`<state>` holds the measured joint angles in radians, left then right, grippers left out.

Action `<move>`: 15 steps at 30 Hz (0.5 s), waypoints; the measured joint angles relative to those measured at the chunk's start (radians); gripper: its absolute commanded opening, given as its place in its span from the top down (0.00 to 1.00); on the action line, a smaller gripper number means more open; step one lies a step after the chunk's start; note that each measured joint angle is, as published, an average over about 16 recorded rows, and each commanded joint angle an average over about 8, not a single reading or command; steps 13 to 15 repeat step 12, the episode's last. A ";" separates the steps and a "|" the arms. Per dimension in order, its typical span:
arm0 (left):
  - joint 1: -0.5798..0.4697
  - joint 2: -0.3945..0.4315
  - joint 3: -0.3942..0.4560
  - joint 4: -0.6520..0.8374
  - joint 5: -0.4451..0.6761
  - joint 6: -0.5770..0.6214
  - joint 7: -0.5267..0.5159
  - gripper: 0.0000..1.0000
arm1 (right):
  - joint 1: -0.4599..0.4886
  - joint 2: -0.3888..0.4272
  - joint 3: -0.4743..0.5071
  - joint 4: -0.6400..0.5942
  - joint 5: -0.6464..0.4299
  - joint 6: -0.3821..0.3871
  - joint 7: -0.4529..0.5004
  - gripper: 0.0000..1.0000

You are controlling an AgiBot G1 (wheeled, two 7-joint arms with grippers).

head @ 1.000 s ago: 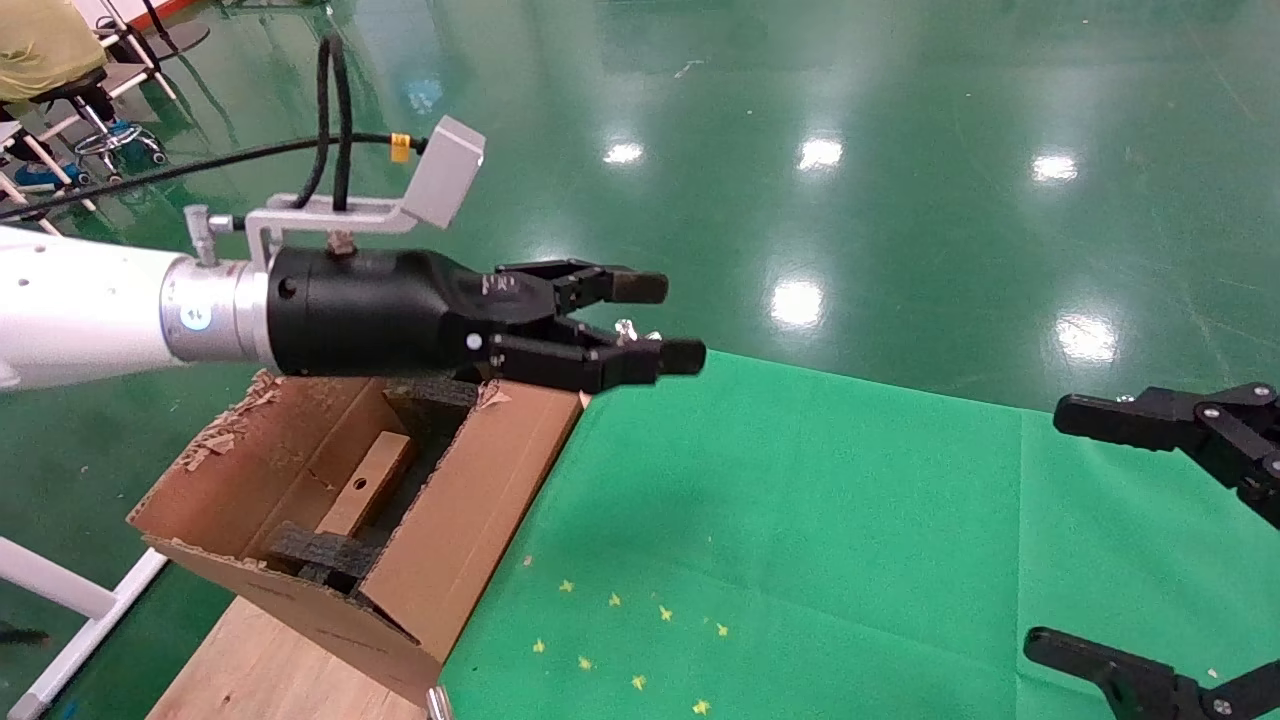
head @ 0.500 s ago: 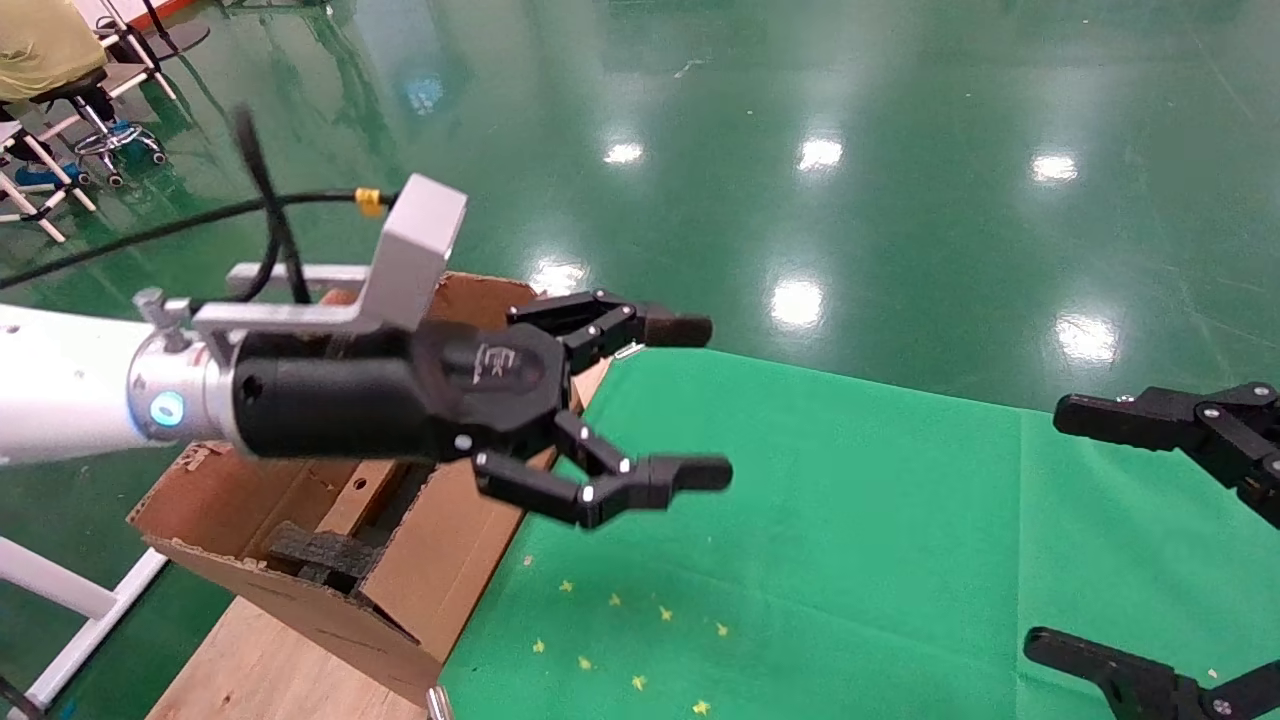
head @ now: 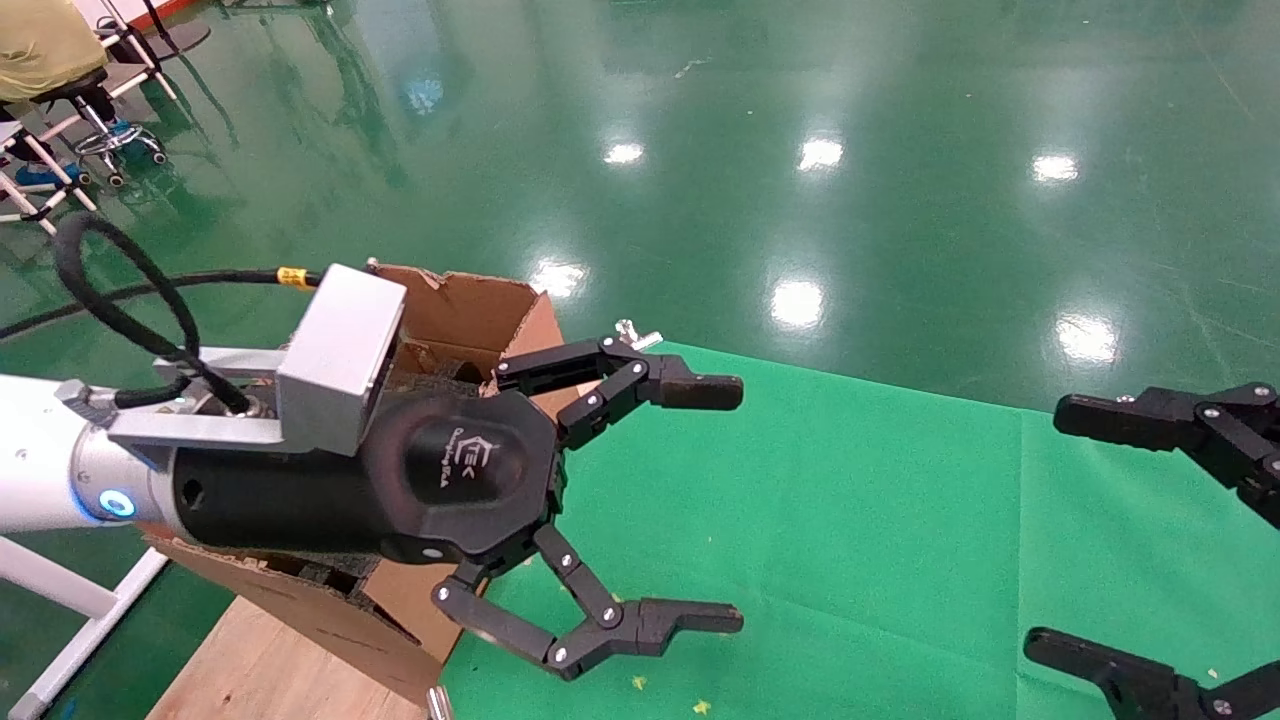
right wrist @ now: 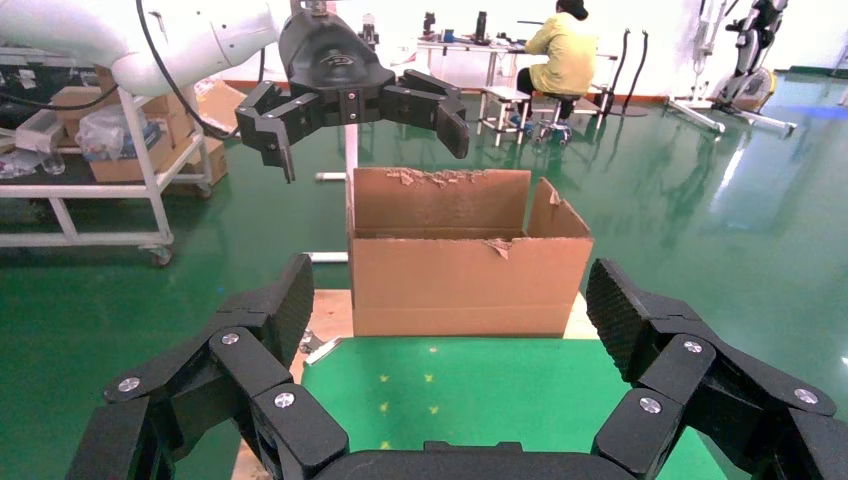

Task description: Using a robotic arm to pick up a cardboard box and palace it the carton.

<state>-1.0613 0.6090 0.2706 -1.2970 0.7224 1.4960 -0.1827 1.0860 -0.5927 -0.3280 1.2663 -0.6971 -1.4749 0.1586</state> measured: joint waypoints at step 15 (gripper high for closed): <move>0.003 -0.001 -0.002 -0.002 -0.003 0.000 0.002 0.00 | 0.000 0.000 0.000 0.000 0.000 0.000 0.000 0.00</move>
